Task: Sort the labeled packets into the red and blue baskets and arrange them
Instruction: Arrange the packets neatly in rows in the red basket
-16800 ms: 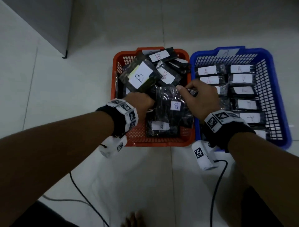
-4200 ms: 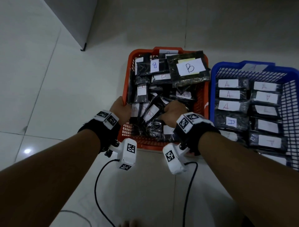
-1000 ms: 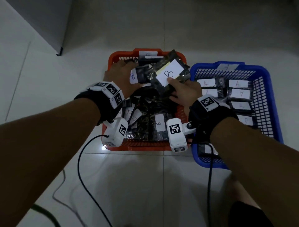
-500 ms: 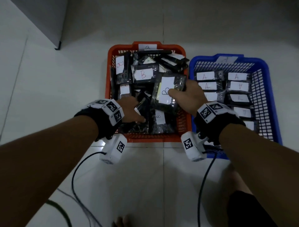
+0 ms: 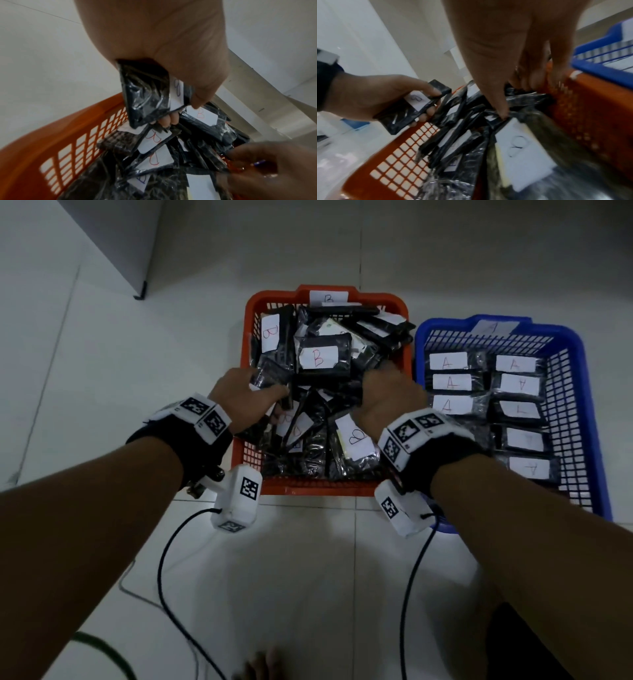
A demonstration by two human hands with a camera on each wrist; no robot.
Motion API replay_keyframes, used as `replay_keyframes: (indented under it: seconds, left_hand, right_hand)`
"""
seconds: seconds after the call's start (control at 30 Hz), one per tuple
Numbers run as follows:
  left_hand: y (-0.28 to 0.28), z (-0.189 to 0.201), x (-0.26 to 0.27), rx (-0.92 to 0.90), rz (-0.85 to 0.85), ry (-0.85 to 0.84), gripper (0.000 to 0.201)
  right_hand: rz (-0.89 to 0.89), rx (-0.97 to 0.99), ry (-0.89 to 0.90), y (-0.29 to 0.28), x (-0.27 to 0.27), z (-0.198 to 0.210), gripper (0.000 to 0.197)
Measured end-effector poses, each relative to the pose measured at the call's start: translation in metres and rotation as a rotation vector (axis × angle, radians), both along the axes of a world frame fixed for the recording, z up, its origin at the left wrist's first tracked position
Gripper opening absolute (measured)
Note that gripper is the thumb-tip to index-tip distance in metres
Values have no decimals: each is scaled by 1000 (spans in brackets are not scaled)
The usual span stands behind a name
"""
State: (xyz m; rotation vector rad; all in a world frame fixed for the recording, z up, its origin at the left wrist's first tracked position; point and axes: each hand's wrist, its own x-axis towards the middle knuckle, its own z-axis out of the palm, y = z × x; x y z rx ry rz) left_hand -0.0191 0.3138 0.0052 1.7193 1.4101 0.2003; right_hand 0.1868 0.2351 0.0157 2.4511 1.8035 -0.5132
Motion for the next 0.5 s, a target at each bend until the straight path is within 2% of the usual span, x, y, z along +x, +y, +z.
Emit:
replay_keyframes:
  seconds: [0.07, 0.17, 0.3, 0.43, 0.5]
  left_hand:
    - [0, -5, -7, 6, 96, -22, 46]
    - [-3, -5, -14, 45, 114, 9, 45]
    - [-3, -2, -26, 76, 88, -1, 23]
    - [-8, -4, -34, 42, 144, -38, 38]
    - [-8, -5, -32, 11, 166, -60, 46]
  right_hand:
    - [6, 76, 91, 9, -12, -2, 24]
    - [-8, -67, 378, 22, -34, -15, 23]
    - [-41, -110, 422, 29, -56, -45, 12]
    - [-36, -190, 541, 31, -58, -60, 10]
    - [-100, -164, 636, 29, -51, -59, 3]
